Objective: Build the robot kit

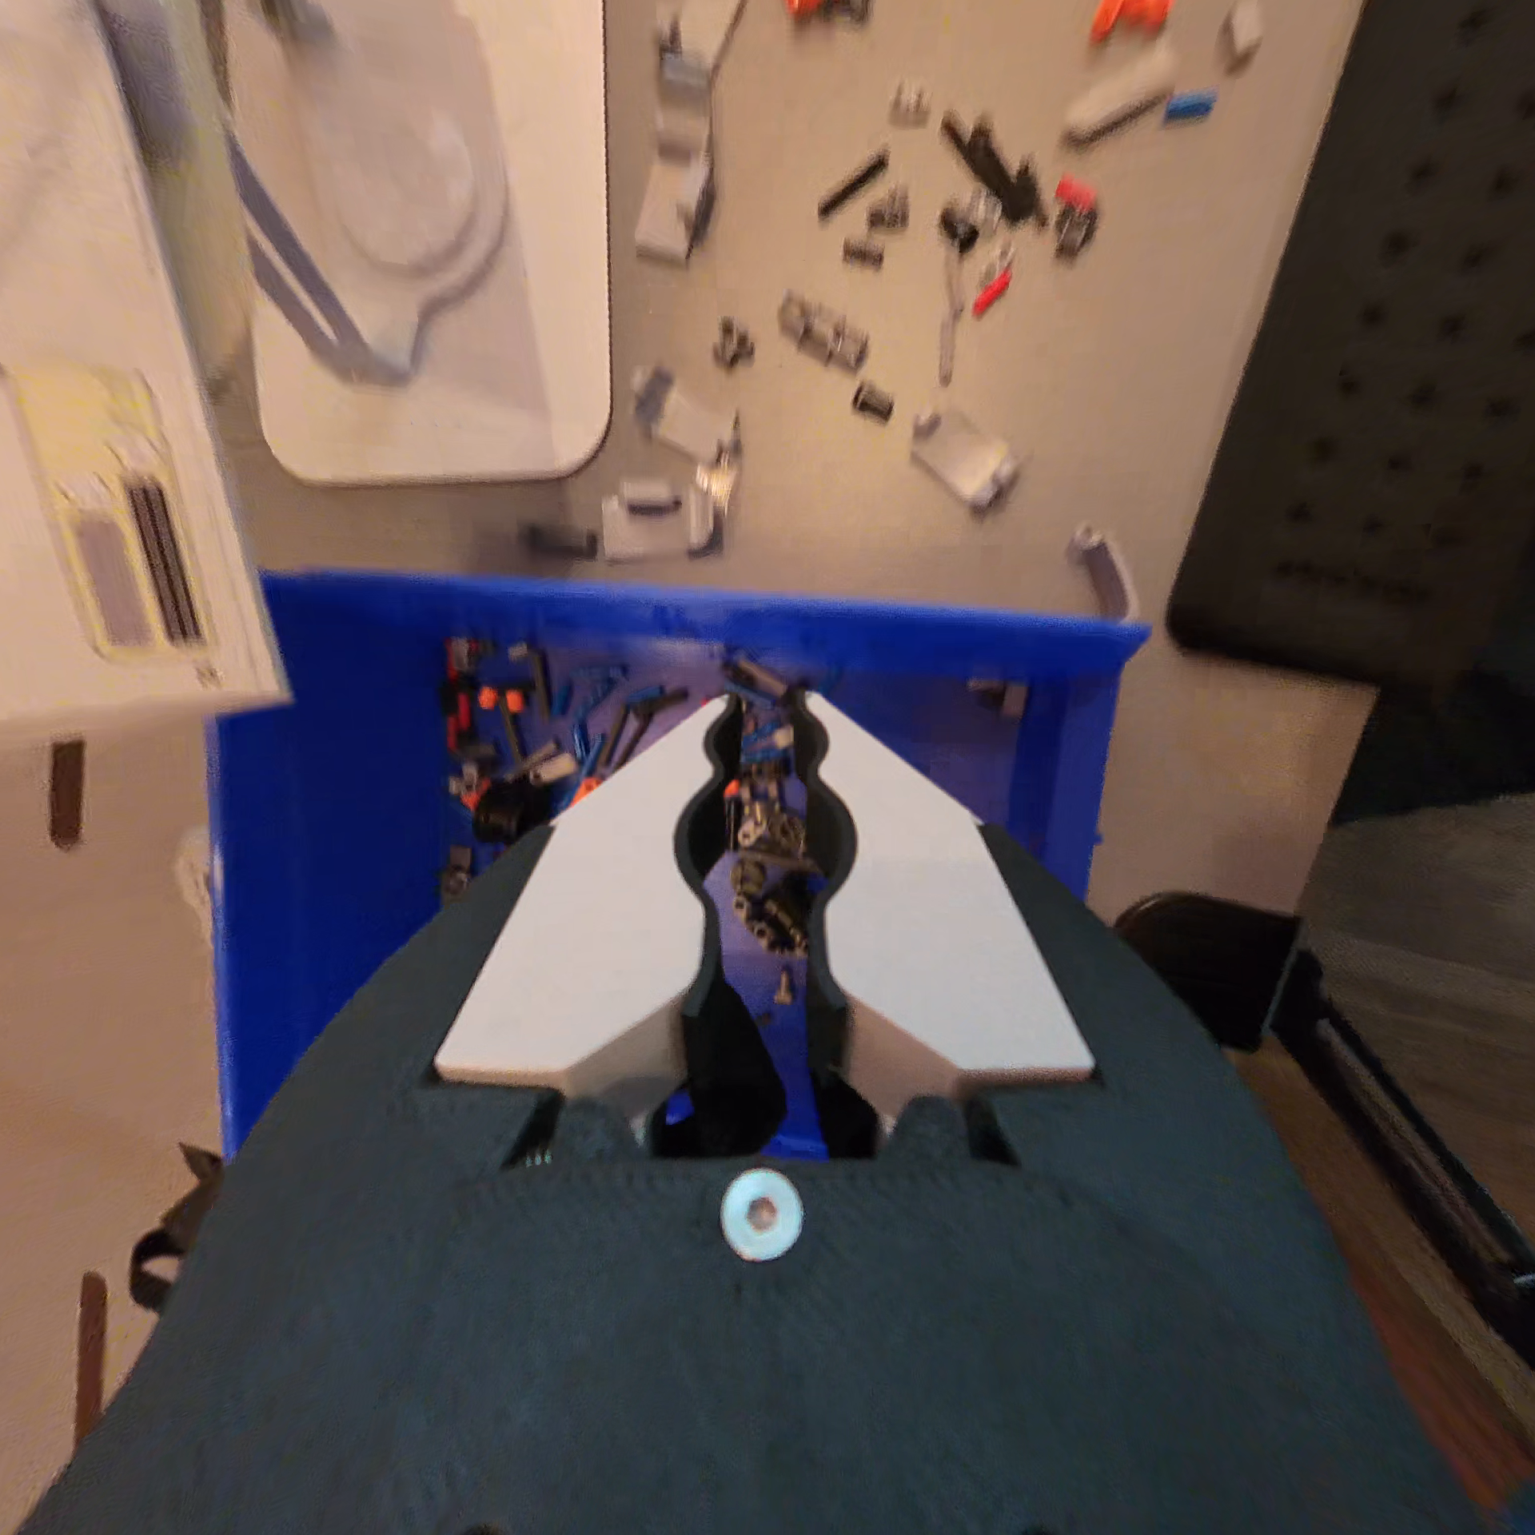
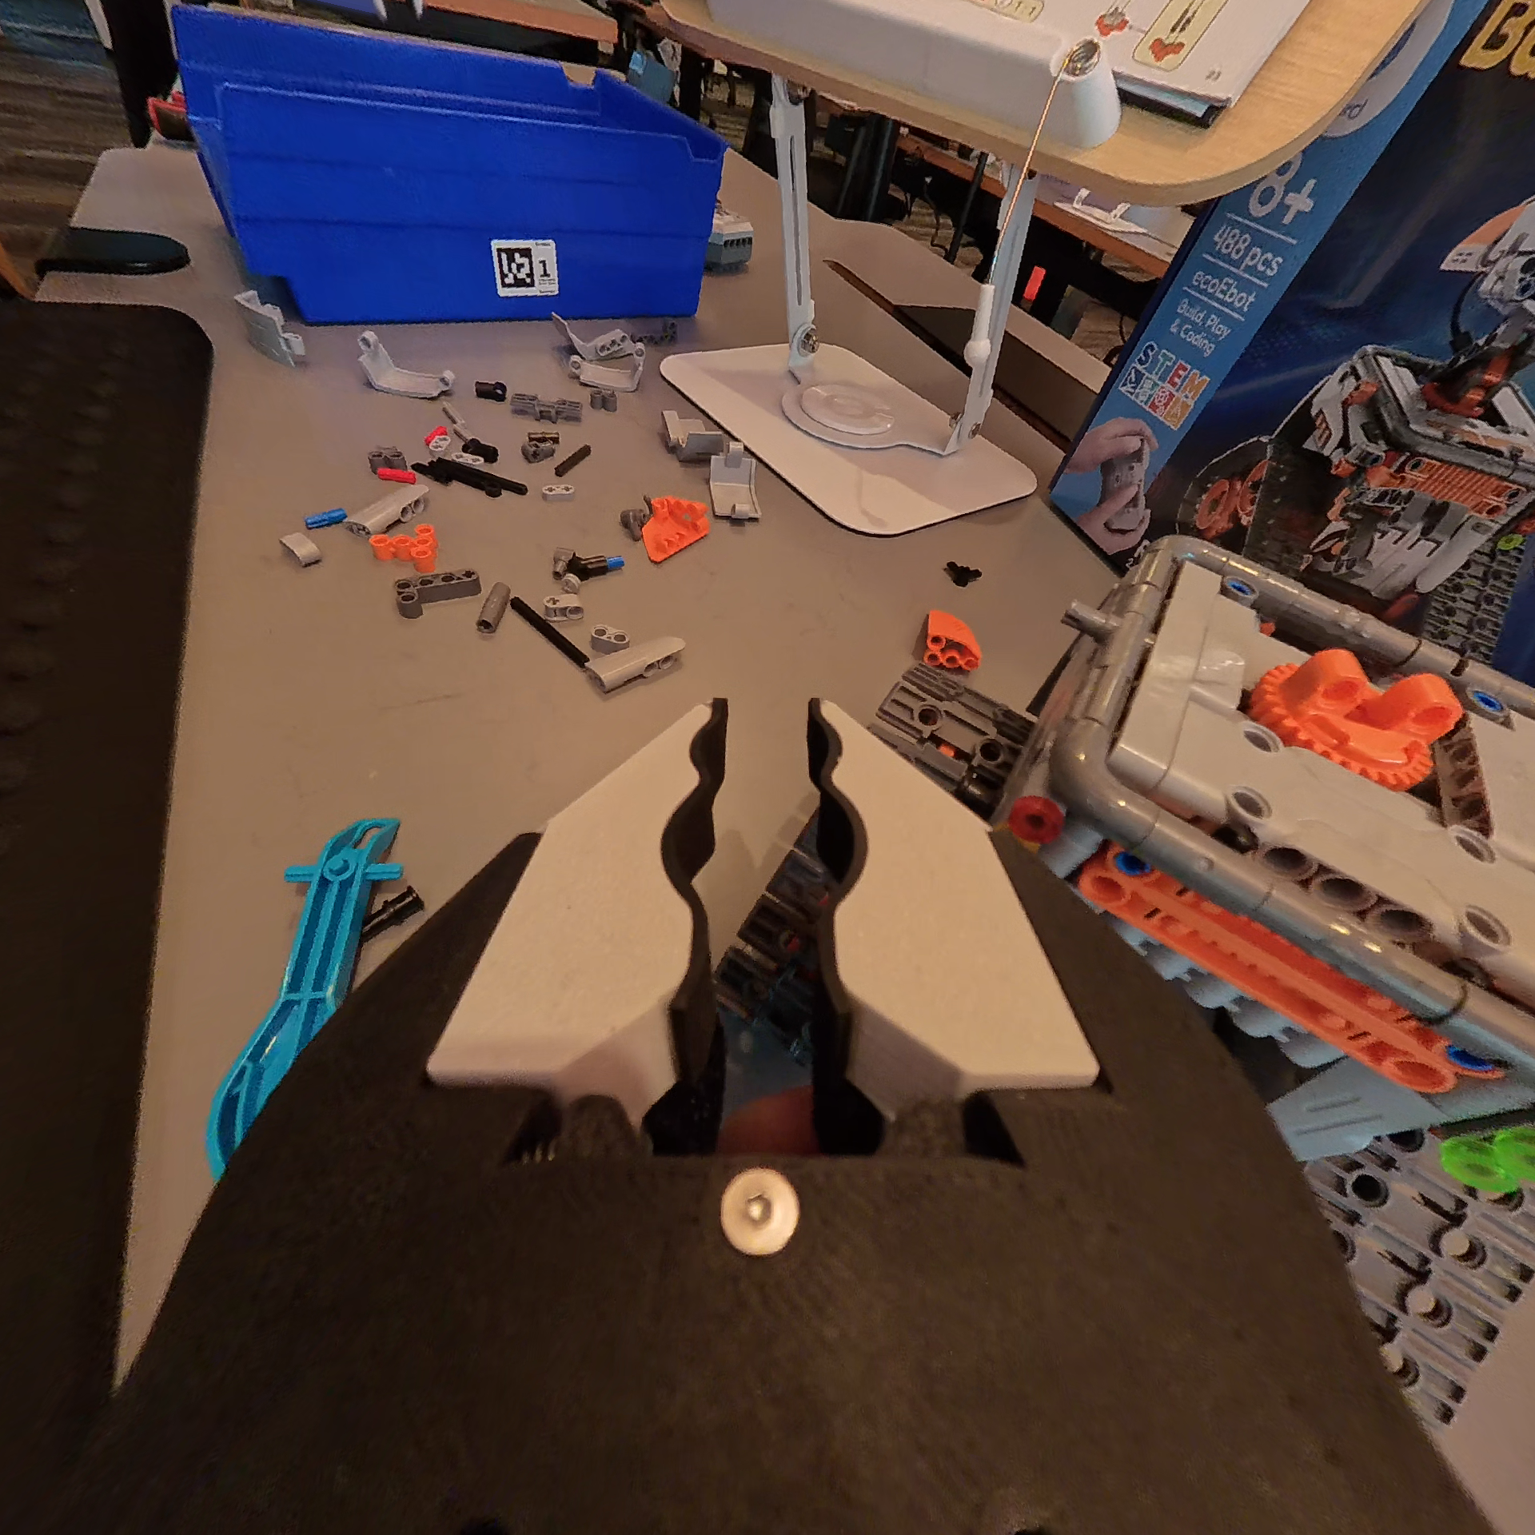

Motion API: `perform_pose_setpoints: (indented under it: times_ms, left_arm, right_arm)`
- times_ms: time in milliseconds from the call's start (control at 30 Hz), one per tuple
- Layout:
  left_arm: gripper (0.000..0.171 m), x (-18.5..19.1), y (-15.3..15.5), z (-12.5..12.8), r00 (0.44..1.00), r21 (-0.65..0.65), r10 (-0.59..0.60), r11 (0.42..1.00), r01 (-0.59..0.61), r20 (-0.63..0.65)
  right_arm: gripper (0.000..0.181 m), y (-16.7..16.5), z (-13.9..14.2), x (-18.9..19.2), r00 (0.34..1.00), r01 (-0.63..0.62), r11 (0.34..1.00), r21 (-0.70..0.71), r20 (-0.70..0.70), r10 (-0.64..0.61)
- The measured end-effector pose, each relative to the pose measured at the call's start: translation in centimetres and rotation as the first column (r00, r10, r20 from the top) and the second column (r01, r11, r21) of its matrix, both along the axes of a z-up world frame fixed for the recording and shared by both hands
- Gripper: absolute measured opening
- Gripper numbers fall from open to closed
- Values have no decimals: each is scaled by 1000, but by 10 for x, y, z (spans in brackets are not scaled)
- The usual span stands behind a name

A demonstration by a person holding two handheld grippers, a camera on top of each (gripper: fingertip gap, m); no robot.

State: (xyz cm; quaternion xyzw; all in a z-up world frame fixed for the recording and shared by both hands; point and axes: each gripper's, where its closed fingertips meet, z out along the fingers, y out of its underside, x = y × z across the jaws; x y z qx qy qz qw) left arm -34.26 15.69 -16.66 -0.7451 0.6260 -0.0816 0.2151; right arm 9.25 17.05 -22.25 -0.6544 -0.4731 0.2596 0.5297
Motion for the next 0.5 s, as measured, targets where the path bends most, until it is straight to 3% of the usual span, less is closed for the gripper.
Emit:
perform_pose_setpoints:
  times_ms: [200,500]
  left_arm:
    - [20,-35,5,-66,989,-89,45,994,-57,-138]
    - [21,-83,8,-100,959,-173,106,973,-155,-265]
  right_arm:
    - [15,4,-4,1,1000,18,1000,-10,13,-18]
    - [16,3,-4,-1,1000,13,1000,-3,18,-13]
